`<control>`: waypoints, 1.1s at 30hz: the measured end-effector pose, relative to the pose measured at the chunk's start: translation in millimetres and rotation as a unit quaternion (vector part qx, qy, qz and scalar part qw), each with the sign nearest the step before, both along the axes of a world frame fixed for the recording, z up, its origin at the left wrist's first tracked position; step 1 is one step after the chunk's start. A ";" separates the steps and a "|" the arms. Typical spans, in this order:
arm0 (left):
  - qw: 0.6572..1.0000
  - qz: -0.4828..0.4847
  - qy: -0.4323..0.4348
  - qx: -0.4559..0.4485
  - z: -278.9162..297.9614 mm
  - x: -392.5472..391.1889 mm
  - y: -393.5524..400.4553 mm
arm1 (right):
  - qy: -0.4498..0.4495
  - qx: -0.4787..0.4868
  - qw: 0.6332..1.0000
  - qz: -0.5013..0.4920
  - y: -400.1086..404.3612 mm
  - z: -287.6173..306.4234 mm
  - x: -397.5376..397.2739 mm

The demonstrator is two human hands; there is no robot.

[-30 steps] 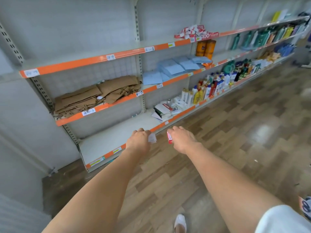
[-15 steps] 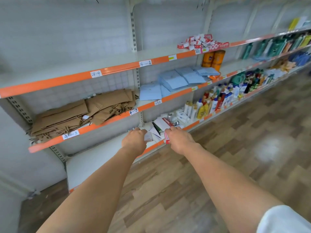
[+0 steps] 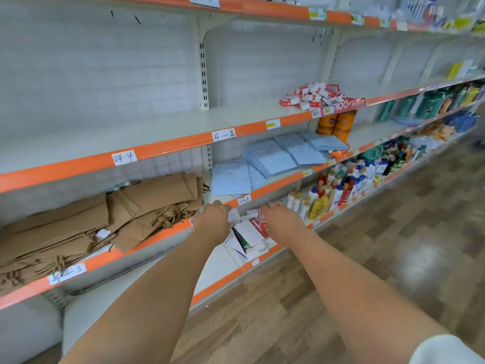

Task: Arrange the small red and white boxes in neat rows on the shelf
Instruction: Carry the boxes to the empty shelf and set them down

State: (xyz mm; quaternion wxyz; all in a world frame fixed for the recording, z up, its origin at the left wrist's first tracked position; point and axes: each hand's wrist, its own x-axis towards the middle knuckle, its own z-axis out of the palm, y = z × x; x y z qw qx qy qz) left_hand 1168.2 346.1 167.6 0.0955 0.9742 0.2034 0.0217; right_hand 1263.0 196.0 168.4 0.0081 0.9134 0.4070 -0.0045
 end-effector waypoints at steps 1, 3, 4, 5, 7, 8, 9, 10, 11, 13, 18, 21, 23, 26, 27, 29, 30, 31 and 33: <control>1.000 -0.005 0.001 0.007 2.8 8.9 6.0 | 0.001 0.001 1.000 0.000 6.2 2.2 8.7; 1.000 -0.010 -0.001 0.012 7.1 33.9 26.3 | 0.005 0.012 1.000 0.006 26.8 4.0 34.7; 1.000 -0.011 -0.001 0.012 8.5 44.9 35.2 | 0.008 0.014 1.000 0.009 35.9 4.5 46.2; 1.000 -0.012 0.002 0.010 9.4 54.9 43.0 | 0.012 0.014 1.000 0.013 44.2 5.1 56.8; 1.000 -0.014 0.008 0.007 9.4 76.2 57.8 | 0.008 0.014 1.000 0.022 59.0 7.0 79.1; 1.000 -0.016 0.013 0.008 8.8 88.1 64.9 | 0.007 0.014 1.000 0.024 66.1 8.7 90.6; 1.000 -0.016 0.016 0.007 8.9 100.5 71.6 | 0.010 0.015 1.000 0.025 73.3 11.0 102.7; 1.000 -0.015 0.017 0.005 8.7 113.8 79.0 | 0.013 0.017 0.999 0.025 80.7 13.6 115.9; 1.000 -0.015 0.013 0.005 9.5 127.7 86.1 | 0.011 0.019 0.999 0.027 88.3 16.4 129.7; 1.000 -0.006 0.002 0.010 12.8 155.0 100.3 | -0.002 0.025 0.999 0.036 103.9 22.9 159.4; 0.997 0.052 -0.046 0.016 28.9 213.9 129.5 | -0.024 0.046 0.997 0.060 142.5 39.8 231.0; 0.995 0.076 -0.062 0.030 42.3 243.4 142.6 | -0.038 0.057 0.993 0.095 165.0 50.6 266.6; 0.993 0.094 -0.069 0.031 51.5 260.2 152.8 | -0.048 0.057 0.990 0.116 182.1 58.0 286.4; 0.989 0.121 -0.070 0.038 63.7 278.8 171.9 | -0.051 0.067 0.986 0.143 208.0 66.6 308.2; 0.988 0.132 -0.065 0.043 67.1 282.7 179.3 | -0.049 0.069 0.985 0.151 216.8 67.9 313.7; 0.985 0.156 -0.061 0.051 72.1 289.2 196.6 | -0.043 0.073 0.983 0.164 234.9 69.2 323.2; 0.983 0.167 -0.061 0.053 73.6 291.9 205.7 | -0.042 0.076 0.982 0.168 243.8 69.9 327.3; 0.981 0.176 -0.061 0.053 74.2 294.5 214.5 | -0.041 0.081 0.981 0.172 252.5 71.0 331.0; 0.979 0.188 -0.058 0.044 72.9 299.9 231.7 | -0.031 0.095 0.980 0.173 270.3 72.7 338.2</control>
